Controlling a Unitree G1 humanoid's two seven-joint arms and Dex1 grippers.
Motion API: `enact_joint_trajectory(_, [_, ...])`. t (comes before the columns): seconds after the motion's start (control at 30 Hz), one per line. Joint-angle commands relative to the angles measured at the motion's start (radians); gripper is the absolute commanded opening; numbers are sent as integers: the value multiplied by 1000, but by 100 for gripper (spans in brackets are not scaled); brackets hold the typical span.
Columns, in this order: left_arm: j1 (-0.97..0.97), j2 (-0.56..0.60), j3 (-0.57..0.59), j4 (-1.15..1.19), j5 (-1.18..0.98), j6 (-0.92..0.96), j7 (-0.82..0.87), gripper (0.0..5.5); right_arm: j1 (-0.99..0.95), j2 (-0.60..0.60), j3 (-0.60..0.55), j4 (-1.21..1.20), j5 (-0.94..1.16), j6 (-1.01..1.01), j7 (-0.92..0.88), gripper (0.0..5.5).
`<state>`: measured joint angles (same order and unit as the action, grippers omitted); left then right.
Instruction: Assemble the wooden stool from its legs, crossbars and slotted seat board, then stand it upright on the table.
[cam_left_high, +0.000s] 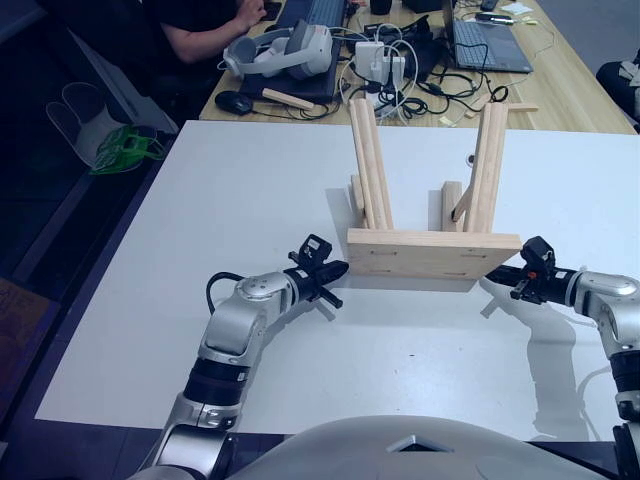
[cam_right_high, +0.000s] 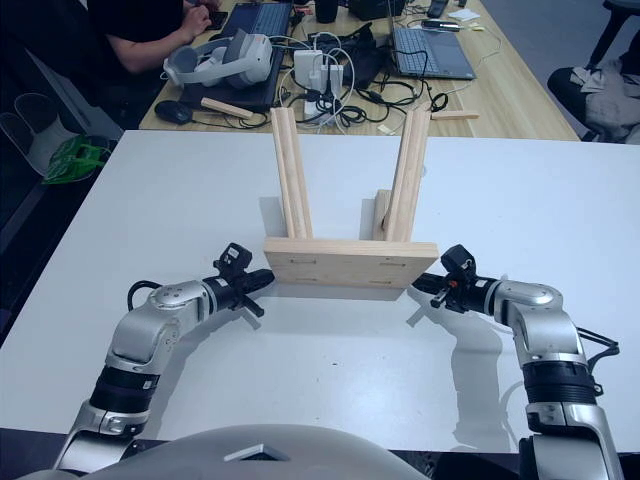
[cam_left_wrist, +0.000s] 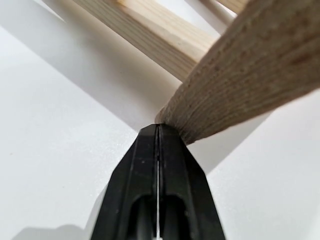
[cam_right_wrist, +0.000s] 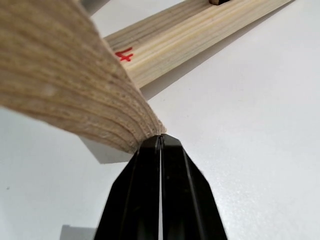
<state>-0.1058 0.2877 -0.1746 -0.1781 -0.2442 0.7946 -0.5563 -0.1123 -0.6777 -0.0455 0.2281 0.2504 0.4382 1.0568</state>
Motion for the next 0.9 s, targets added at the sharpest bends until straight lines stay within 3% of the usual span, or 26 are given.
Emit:
enact_joint_trajectory(0.03, [-23,-31,-10,-57,-79,18,-44,0,-5,20,5,-61,61,17,39,4])
enact_joint_trajectory(0.9, [-49,-39,56,-95,-177,56,-49,0,-38,37,-72,-128,205,151,42,4])
